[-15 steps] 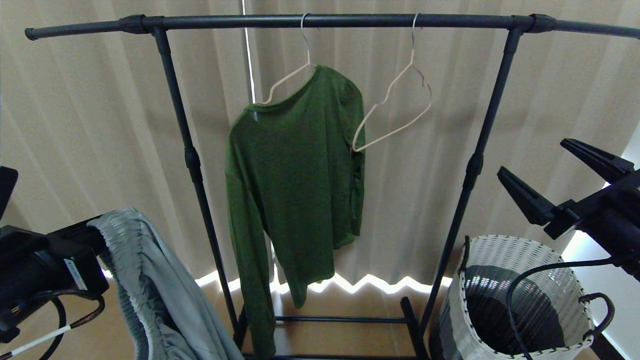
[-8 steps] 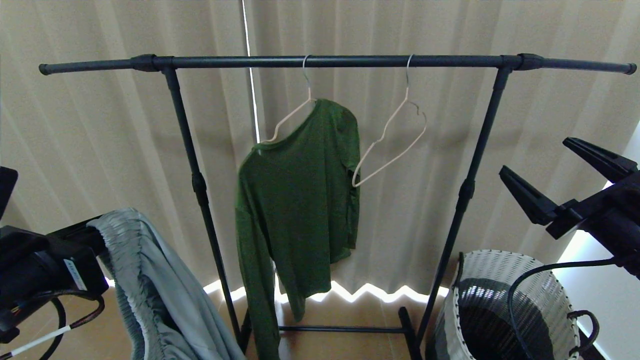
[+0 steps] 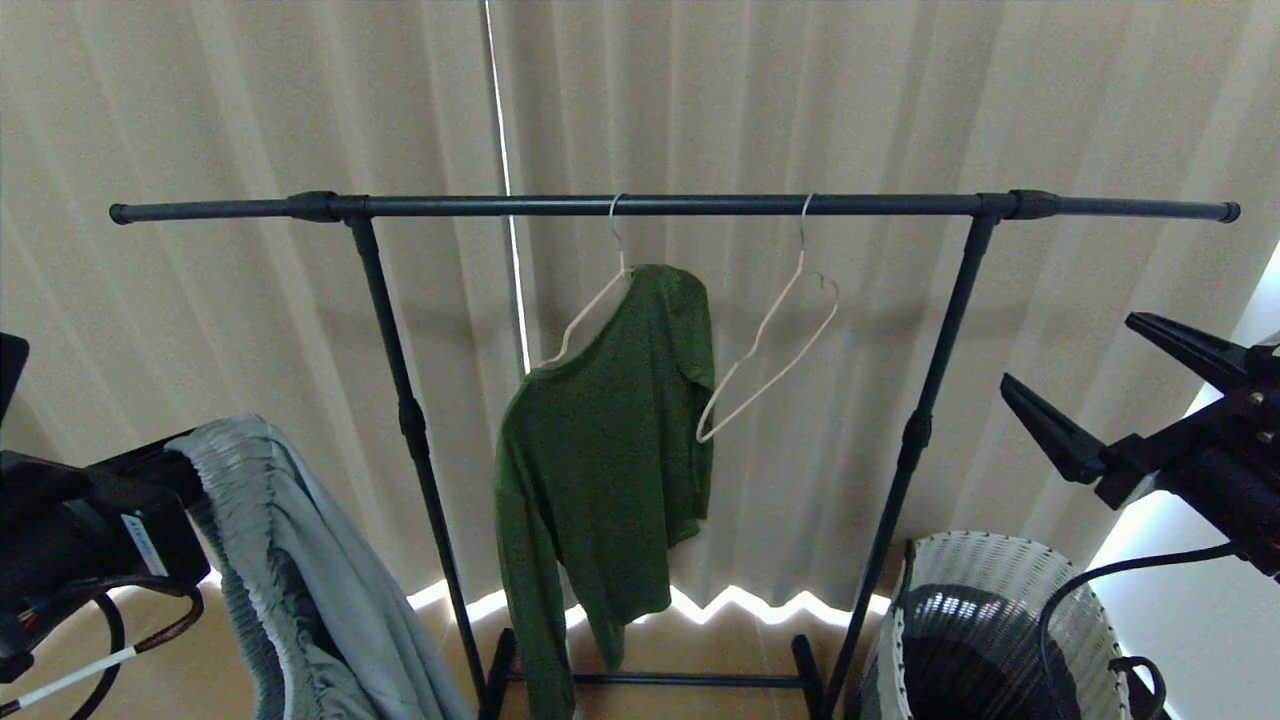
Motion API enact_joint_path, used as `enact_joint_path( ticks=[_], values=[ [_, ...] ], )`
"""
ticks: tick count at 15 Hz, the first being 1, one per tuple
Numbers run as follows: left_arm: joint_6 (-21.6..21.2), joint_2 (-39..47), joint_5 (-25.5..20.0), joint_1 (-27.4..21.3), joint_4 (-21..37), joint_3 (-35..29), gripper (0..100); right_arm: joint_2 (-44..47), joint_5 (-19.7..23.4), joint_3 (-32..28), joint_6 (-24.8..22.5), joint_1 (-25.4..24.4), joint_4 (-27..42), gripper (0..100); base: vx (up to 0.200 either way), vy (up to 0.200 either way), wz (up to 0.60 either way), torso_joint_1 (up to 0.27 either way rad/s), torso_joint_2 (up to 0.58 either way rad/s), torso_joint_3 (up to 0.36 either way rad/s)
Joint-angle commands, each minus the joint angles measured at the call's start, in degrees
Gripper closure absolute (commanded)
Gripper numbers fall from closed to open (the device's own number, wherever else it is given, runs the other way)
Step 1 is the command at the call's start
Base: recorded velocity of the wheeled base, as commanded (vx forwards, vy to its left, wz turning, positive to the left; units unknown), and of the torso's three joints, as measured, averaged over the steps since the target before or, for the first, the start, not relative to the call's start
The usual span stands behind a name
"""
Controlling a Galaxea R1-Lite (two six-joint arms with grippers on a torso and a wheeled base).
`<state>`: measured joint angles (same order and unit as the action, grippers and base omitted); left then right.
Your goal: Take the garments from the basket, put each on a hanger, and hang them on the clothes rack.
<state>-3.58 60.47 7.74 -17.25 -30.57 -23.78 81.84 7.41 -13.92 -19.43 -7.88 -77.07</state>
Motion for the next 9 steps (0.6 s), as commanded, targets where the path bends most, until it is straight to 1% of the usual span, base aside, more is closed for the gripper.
enact_joint_path(
  ticks=[1,2,3,5,6,7,8,9],
  values=[
    [0.0,0.0,0.1,0.0,0.0,0.1,100,-1.1,0.1,0.2,-0.1,0.6,2.0,0,0.000,0.000,0.00,0.227,-0.51,-0.295],
    [0.0,-0.1,0.0,0.2,0.0,0.1,100,-4.0,0.1,-1.2,0.0,0.6,9.4,0,0.000,0.000,0.00,0.193,-0.42,-0.232],
    [0.0,0.0,0.0,0.3,0.0,0.1,100,-5.6,0.1,-2.6,0.1,0.6,13.9,0,0.000,0.000,0.00,0.100,-0.25,-0.144],
    [0.0,0.1,0.0,0.5,0.0,0.1,100,-9.8,-0.1,-7.6,0.4,0.8,29.4,0,0.000,0.000,0.00,0.049,-0.11,-0.063],
    [0.0,0.1,0.0,0.5,0.0,0.1,100,-9.9,-0.1,-7.8,0.4,0.8,30.0,0,0.000,0.000,0.00,0.027,-0.05,-0.022],
    [-0.1,0.4,0.0,0.5,0.0,0.2,100,-10.2,-2.3,-10.4,2.0,2.3,40.9,0,0.000,0.000,0.00,0.000,0.00,0.000],
    [-0.3,0.2,0.0,0.5,0.0,0.8,100,-9.8,-4.1,-11.1,3.3,2.8,45.2,0,0.000,0.000,0.00,0.000,0.00,0.000],
    [-0.4,0.0,0.0,0.5,0.0,1.5,100,-9.3,-5.1,-11.0,4.4,3.2,46.6,0,0.000,0.000,0.00,0.000,0.00,0.000]
  ],
)
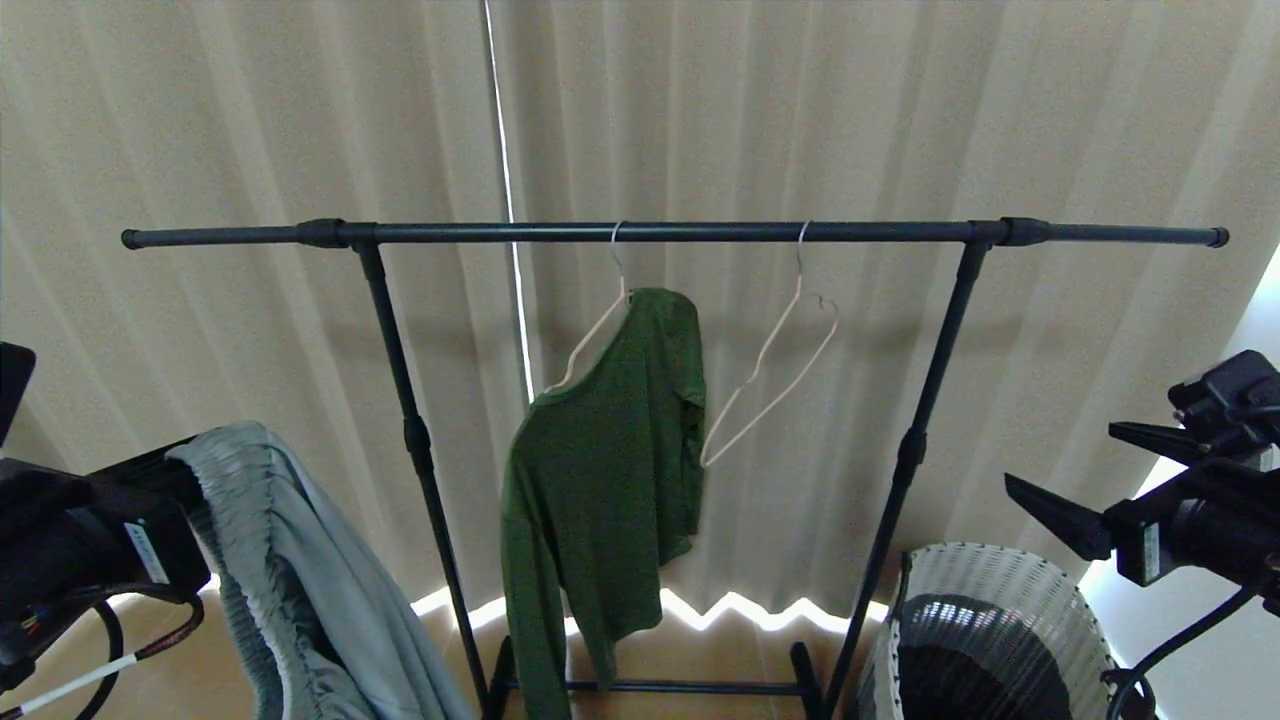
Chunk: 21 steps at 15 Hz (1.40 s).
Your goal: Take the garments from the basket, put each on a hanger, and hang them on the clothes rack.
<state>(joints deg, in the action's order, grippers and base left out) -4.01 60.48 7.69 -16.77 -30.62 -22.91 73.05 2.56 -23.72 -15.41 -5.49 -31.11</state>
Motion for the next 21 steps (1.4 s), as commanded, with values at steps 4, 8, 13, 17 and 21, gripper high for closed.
enact_joint_path(
  ticks=[4,8,13,17,21],
  values=[
    [-1.3,-0.2,0.0,0.1,0.0,1.2,100,-1.3,-3.4,0.9,0.6,2.1,1.0,0,0.000,0.000,0.00,0.000,0.00,0.000],
    [-1.3,-0.3,0.0,0.1,-0.1,1.0,100,-2.6,-3.7,3.2,0.7,2.1,0.4,0,0.000,0.000,0.00,0.000,0.00,0.000],
    [-1.2,-0.3,0.0,0.1,0.0,0.8,100,-3.0,-3.6,3.1,0.7,2.8,0.3,0,0.000,0.080,0.00,0.001,0.00,0.001],
    [-1.3,-0.3,0.0,0.1,0.0,0.9,100,-3.2,-3.5,3.0,0.7,2.8,0.3,0,0.000,0.200,0.00,0.002,0.00,0.004],
    [-1.7,-0.5,0.0,0.1,-0.1,1.6,100,-3.2,-3.4,2.9,0.7,2.8,0.3,0,0.000,0.150,0.00,0.009,0.00,-0.002]
  ],
)
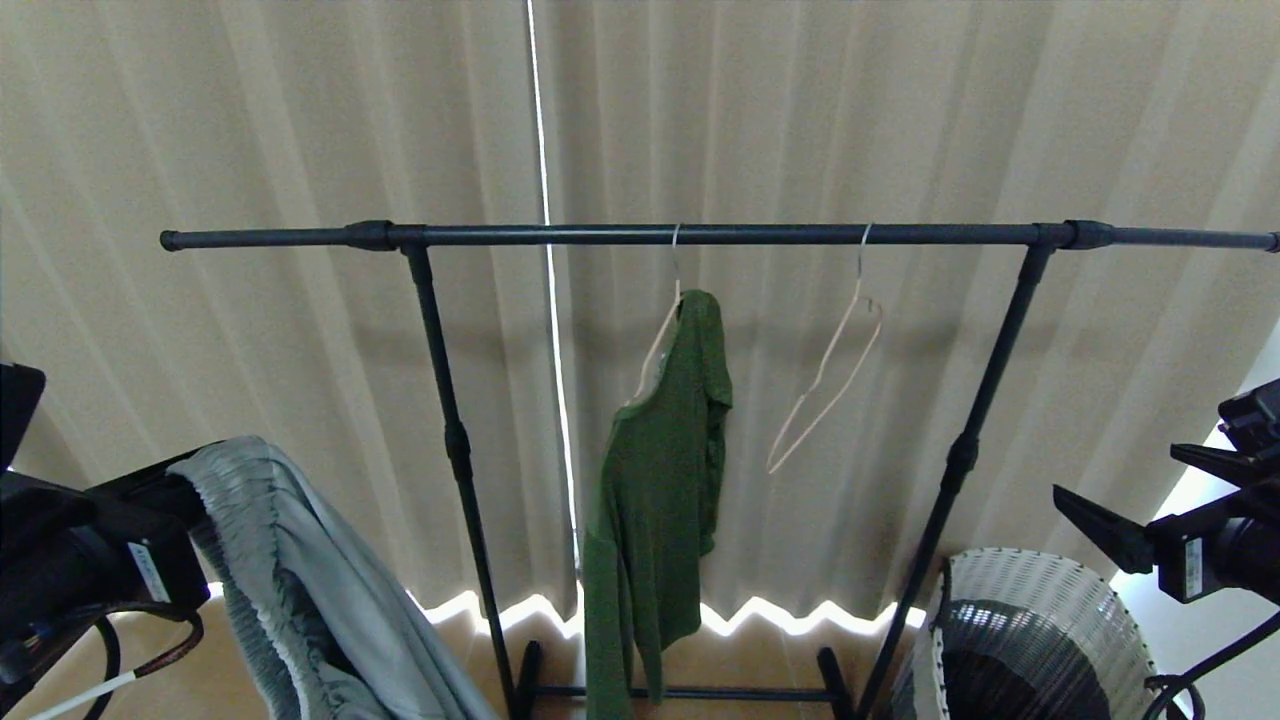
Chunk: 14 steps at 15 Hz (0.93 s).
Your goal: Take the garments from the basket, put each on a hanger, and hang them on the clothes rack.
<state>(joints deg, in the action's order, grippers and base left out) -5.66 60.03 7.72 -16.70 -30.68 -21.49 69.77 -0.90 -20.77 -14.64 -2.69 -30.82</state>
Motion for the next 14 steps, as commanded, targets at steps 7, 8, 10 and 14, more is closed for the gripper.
enact_joint_path(
  ticks=[7,8,10,14],
  values=[
    [-2.3,-1.0,0.0,0.0,0.2,1.1,100,0.1,0.0,-0.2,0.0,0.0,0.0,0,0.000,0.000,0.00,0.000,0.00,0.000],
    [-2.3,-1.0,0.0,0.0,0.2,1.1,100,0.1,0.0,-0.2,0.0,0.0,0.0,0,0.000,0.000,0.00,0.000,0.00,0.000],
    [-2.3,-0.9,0.0,0.0,0.3,1.2,100,0.2,0.0,-0.2,0.0,0.0,0.0,0,0.200,0.000,0.00,0.000,0.00,0.005],
    [-2.3,-0.8,0.0,0.0,0.3,1.2,100,0.1,0.1,-0.2,0.0,-0.1,0.0,0,0.200,0.000,0.00,-0.006,0.00,0.004]
  ],
)
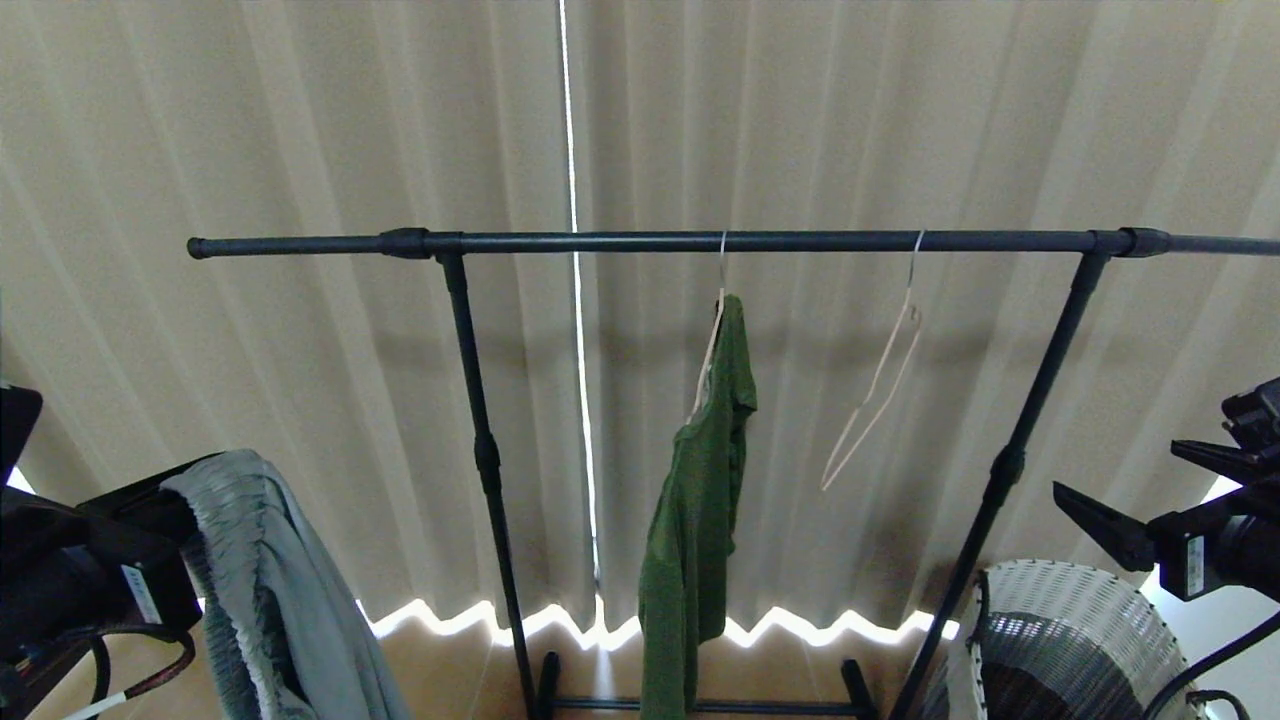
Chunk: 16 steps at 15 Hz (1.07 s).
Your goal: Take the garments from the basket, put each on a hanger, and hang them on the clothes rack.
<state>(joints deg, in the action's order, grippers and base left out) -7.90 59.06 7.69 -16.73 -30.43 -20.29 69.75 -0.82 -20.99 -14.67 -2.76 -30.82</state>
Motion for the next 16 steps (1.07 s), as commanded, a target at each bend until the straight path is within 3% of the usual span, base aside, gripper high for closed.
enact_joint_path(
  ticks=[1,4,6,9,16],
  values=[
    [0.0,0.1,0.0,0.0,0.0,0.0,100,0.1,0.1,0.0,0.0,-0.1,0.0,0,0.200,0.000,0.00,0.007,0.01,-0.002],
    [-0.3,-0.3,0.0,-0.1,-0.2,0.7,100,0.1,0.2,-0.5,0.2,-0.2,-0.1,0,0.200,0.000,0.00,0.007,0.01,0.004],
    [-0.3,-0.3,0.0,-0.1,-0.2,0.7,100,0.3,0.3,-1.9,3.0,-2.2,0.0,0,0.000,0.000,0.00,0.000,0.00,0.000],
    [-0.3,-0.3,0.0,-0.1,-0.2,0.9,100,2.1,-0.3,-5.1,7.6,-10.1,0.7,0,0.000,0.000,0.00,0.000,0.00,0.000],
    [-0.4,-1.1,0.0,-0.1,-0.2,1.0,100,11.0,-3.0,-12.1,8.0,-13.2,0.5,0,0.000,0.000,0.00,0.000,0.00,0.000]
  ],
)
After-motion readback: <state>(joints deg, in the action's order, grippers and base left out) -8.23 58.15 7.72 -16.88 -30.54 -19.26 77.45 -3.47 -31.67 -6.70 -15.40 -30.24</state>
